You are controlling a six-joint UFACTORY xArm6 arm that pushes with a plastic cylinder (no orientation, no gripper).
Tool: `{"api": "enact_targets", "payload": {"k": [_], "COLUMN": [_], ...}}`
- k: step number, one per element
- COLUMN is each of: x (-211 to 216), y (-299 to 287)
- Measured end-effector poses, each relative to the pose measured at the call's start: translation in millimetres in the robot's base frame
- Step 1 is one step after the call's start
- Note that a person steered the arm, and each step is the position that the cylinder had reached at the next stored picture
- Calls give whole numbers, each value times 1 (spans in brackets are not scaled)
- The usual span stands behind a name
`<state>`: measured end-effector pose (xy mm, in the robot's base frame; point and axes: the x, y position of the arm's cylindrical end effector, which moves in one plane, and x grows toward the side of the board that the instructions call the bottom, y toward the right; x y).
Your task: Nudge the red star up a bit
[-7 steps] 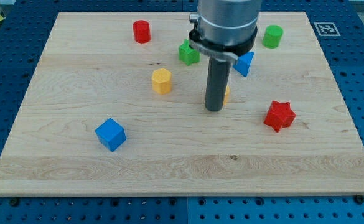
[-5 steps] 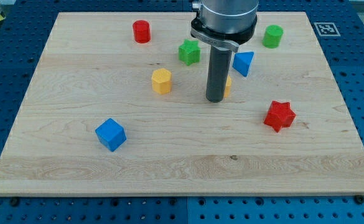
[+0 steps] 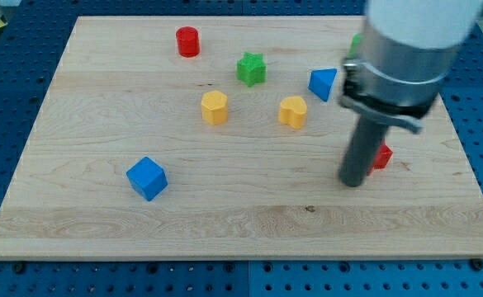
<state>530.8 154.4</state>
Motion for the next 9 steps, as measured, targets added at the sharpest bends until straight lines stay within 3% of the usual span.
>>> {"api": "enact_targets", "payload": {"k": [1, 7, 9], "x": [0, -8, 40], "y": [41, 25, -88]}}
